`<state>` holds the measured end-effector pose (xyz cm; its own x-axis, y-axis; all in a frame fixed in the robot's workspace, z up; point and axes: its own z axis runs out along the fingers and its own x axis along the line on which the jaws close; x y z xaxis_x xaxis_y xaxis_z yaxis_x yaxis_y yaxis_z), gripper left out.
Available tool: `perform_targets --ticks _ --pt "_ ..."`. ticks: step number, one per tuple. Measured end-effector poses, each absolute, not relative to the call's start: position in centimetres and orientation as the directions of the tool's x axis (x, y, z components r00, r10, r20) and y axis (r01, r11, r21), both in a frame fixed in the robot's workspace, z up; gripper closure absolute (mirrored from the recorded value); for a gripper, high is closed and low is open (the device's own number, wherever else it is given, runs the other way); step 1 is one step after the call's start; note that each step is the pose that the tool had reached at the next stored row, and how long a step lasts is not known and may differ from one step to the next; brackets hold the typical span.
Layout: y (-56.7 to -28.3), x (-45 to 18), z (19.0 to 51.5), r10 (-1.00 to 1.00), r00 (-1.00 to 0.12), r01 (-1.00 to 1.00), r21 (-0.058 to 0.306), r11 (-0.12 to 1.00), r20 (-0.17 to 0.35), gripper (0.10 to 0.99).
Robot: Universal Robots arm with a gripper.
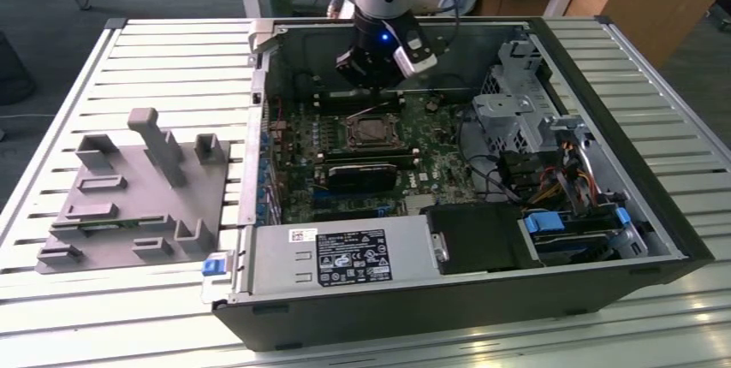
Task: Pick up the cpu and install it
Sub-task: 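Install the first cpu locking lever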
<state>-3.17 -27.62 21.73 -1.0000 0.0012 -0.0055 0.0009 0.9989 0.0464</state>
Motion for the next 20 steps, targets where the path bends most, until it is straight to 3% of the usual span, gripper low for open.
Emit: perform_targets --ticks 20 --pt "-27.6 -2.3 20.3 0.001 -1.000 0.001 0.046 0.999 -0.001 0.980"
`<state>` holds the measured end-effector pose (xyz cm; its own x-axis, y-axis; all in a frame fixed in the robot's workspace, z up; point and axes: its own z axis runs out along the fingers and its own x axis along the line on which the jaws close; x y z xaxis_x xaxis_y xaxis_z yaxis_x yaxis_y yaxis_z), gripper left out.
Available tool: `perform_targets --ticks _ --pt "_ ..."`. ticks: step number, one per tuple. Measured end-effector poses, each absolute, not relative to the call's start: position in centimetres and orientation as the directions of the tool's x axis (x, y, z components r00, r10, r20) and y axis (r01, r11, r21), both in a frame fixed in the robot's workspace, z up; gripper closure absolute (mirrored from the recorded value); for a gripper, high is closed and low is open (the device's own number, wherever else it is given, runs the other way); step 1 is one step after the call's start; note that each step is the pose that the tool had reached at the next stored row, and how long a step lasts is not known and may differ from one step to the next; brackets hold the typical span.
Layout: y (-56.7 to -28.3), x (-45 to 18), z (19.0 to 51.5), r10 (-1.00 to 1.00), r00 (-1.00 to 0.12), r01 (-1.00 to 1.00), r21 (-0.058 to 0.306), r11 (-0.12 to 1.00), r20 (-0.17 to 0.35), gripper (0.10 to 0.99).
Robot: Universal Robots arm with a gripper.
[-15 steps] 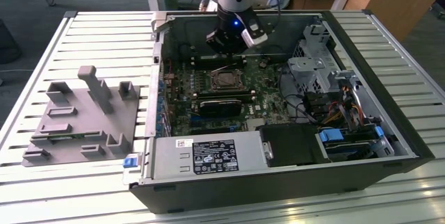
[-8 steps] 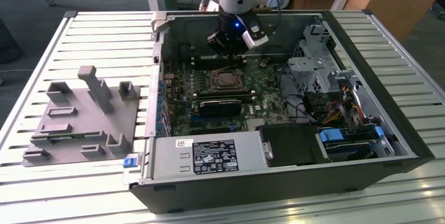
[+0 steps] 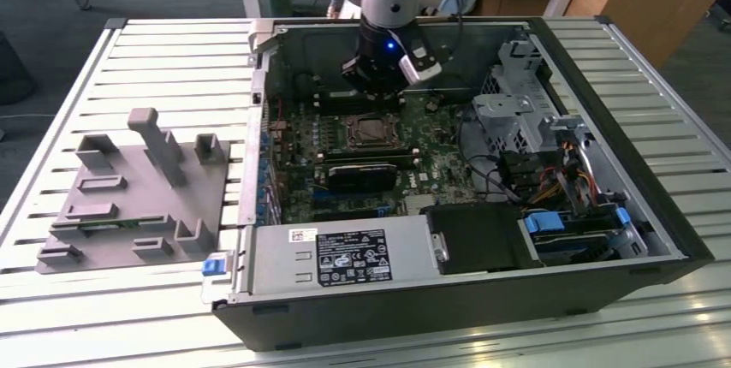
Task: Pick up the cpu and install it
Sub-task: 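Install the first cpu locking lever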
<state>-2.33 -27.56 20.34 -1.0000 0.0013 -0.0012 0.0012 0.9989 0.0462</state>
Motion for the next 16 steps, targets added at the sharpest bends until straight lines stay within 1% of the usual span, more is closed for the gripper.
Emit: perform_targets --ticks 16 --pt "-27.56 -2.30 20.17 0.001 -1.000 0.001 0.046 0.999 -0.001 0.980"
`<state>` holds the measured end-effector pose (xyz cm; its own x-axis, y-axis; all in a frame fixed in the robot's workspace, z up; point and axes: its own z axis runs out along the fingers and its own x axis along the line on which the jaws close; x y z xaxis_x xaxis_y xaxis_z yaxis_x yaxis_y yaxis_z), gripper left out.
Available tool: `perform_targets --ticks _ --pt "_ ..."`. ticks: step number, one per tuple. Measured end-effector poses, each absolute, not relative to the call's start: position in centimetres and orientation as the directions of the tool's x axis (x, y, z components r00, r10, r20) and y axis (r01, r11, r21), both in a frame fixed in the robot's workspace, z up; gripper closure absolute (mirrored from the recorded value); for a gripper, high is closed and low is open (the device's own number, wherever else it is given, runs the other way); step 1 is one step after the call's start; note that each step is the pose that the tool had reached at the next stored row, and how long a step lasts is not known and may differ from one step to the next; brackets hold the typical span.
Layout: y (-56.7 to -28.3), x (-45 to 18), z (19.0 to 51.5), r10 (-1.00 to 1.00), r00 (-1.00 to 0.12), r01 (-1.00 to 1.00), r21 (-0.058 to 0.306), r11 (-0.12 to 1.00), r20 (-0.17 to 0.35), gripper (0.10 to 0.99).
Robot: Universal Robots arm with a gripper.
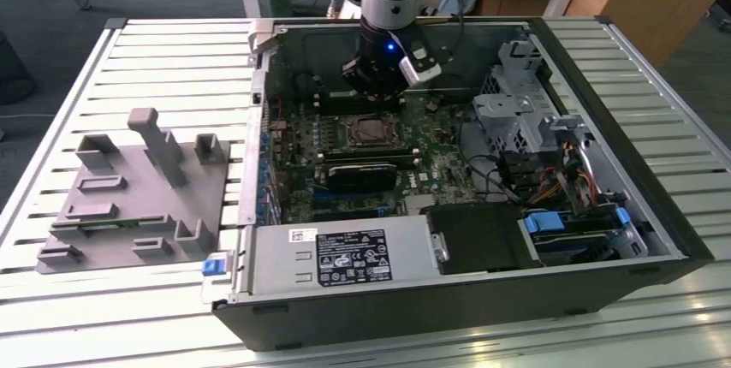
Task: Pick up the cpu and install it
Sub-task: 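Install the first cpu locking lever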
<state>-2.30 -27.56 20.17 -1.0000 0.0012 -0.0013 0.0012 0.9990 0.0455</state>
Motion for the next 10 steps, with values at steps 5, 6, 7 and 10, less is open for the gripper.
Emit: perform_targets --ticks 5,6,7,10 --pt "-27.56 -2.30 20.16 0.001 -1.000 0.001 0.042 0.999 -0.001 0.980" --pt "-27.56 -2.30 20.15 0.001 -1.000 0.001 0.041 0.999 -0.001 0.980" --pt "-27.56 -2.30 20.13 0.001 -1.000 0.001 0.040 0.999 -0.001 0.980" --pt "-27.56 -2.30 20.05 0.001 -1.000 0.001 0.036 0.999 -0.001 0.980"
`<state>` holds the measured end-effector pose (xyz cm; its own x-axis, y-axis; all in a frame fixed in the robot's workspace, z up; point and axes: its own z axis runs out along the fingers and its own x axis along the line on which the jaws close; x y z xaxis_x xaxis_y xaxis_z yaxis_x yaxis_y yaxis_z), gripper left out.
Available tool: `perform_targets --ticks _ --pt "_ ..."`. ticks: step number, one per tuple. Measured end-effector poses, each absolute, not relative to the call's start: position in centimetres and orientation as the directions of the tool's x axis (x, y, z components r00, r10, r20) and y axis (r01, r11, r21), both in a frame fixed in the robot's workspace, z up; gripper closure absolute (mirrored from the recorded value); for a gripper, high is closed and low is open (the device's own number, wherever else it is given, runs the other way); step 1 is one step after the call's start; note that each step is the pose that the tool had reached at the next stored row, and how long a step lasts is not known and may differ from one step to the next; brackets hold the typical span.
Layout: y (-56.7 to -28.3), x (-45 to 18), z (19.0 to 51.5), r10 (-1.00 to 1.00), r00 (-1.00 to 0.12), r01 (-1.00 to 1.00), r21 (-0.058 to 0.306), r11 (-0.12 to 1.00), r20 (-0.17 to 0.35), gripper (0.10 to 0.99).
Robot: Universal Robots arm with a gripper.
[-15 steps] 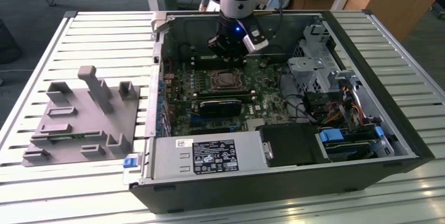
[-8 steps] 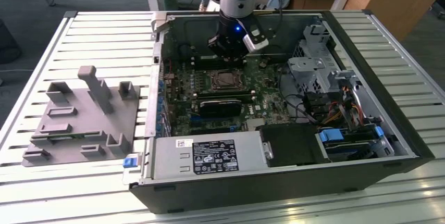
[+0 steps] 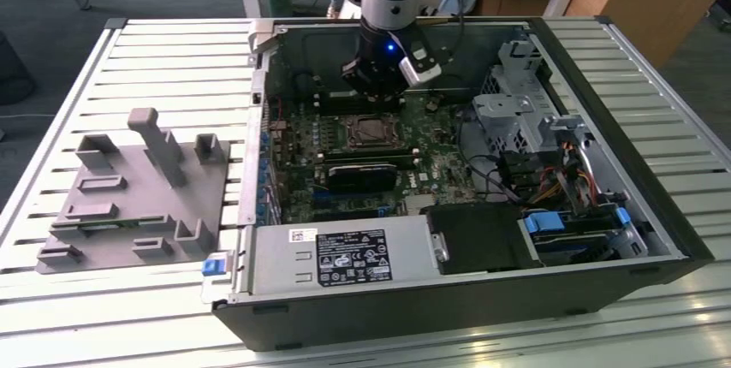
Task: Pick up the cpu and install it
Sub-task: 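Install the first cpu locking lever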
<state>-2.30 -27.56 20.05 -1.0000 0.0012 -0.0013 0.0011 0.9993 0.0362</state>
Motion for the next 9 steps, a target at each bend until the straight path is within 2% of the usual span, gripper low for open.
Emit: perform_targets --ticks 9 --pt "-27.57 -2.31 19.67 0.001 -1.000 0.001 0.031 1.000 -0.001 0.980"
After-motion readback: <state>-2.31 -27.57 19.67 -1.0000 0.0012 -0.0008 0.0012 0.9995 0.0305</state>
